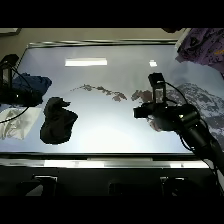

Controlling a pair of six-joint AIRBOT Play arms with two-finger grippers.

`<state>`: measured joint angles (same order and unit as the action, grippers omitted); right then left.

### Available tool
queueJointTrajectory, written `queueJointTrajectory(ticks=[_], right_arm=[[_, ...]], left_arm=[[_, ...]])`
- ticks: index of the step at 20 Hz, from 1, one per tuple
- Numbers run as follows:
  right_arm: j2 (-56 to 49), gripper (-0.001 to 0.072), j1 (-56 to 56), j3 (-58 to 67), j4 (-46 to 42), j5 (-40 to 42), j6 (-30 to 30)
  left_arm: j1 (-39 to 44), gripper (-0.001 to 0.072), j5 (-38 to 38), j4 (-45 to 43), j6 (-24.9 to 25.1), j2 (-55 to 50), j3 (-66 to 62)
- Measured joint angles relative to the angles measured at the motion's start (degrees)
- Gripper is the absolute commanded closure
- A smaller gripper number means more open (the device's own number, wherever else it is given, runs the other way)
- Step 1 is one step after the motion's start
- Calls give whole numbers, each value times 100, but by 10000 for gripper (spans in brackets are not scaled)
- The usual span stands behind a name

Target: Fold the clothes and pants, and hang the long-sleeved shirts on hangers.

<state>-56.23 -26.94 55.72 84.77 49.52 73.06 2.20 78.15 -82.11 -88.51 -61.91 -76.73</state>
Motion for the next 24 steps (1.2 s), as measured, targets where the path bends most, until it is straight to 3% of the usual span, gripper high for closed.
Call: queueJointTrajectory(ticks=[8, 9, 10, 17, 24], right_arm=[[0, 676, 0, 0, 0, -50, -2], [0, 676, 0, 0, 2, -50, -2], [0, 676, 0, 0, 2, -50, 0], [0, 676, 0, 0, 2, -61, 0], [0, 676, 0, 0, 2, -76, 0]], left_arm=[[0, 672, -13, 0, 0, -9, 0], [2, 396, -13, 0, 0, -13, 0], [0, -13, -13, 0, 0, -22, 0], [-101, -13, -105, -286, -407, -125, 944], [-173, -13, -1989, 42, -546, -286, 3224]])
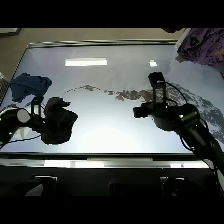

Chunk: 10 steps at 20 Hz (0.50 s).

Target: Fold the clothes and pants, and hang the long-sleeved shirts on hangers.

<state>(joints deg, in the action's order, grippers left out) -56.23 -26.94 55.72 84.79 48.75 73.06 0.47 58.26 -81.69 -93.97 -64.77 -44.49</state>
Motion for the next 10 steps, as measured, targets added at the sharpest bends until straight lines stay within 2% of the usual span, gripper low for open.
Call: queueJointTrajectory(ticks=[1, 2, 5, 8, 10], right_arm=[[0, 676, 0, 0, -2, -31, 0], [2, 676, 0, 0, 0, -35, -2], [9, 676, 0, 0, 2, -42, 0], [129, 675, 0, 4, 4, 151, -2], [295, 674, 0, 9, -50, 409, -2]], left_arm=[[0, 186, -240, 72, -13, -68, 166], [0, 674, -461, 144, -33, -146, 293], [33, 691, -715, 516, 151, -273, 378], [354, 691, -651, 1475, 612, -297, 98], [848, 692, -645, 2293, 804, -302, -223]])
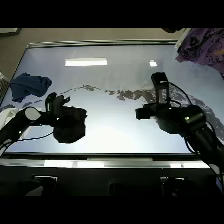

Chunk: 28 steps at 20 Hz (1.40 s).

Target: Fold the clothes and pants, and hang the long-sleeved shirts on hangers.

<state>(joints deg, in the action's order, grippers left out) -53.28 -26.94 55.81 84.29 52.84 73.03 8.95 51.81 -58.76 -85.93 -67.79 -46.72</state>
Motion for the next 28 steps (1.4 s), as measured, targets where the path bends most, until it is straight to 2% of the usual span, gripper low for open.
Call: queueJointTrajectory(ticks=[3, 6, 7, 8, 9, 10, 11, 13, 15, 17, 19, 20, 24, 26, 28], right_arm=[[341, 657, 0, 2, -221, 564, 2], [730, 401, 0, 2, -557, 1248, 4], [841, 388, 0, 2, -678, 1436, 4], [940, 386, 0, 2, -787, 1600, 2], [1005, 384, 0, 2, -874, 1725, 4], [1056, 342, 0, 0, -962, 1808, 31], [1091, 244, 0, 0, -1043, 1869, 42], [1132, 187, 0, 0, -1368, 1934, 48], [1152, 187, 122, 0, -1840, 1954, -31], [1134, 187, 702, -15, -1985, 1781, -297], [990, 187, 1631, -118, -1366, 1480, -455], [844, 187, 2173, -232, -739, 1322, -420], [-254, 196, 3578, -870, 2476, 1178, 649], [-881, 196, 3672, -1097, 3541, 1287, 1226], [-1403, 196, 3495, -1224, 4153, 1272, 1650]], left_arm=[[1110, 692, -505, 1137, 92, -59, -540], [2299, 683, -1519, 1709, -212, -385, -938], [2643, 578, -1871, 1821, -321, -564, -1027], [2973, 368, -2210, 1899, -433, -791, -1108], [3224, 209, -2470, 1967, -505, -1027, -1178], [3373, 151, -2680, 2009, -566, -1217, -1228], [3442, 151, -2804, 2035, -627, -1360, -1270], [3292, 151, -2809, 2081, -664, -1447, -1320], [2791, 151, -2533, 2092, -584, -1322, -1346], [2092, 151, -2039, 2103, -337, -1086, -1362], [1342, 152, -1554, 2107, -98, -857, -1368], [929, 152, -1263, 2111, 22, -758, -1368], [-238, 153, -511, 2111, 254, -599, -1355], [-592, 153, -332, 2114, 306, -568, -1351], [-782, 152, -219, 2116, 332, -564, -1346]])
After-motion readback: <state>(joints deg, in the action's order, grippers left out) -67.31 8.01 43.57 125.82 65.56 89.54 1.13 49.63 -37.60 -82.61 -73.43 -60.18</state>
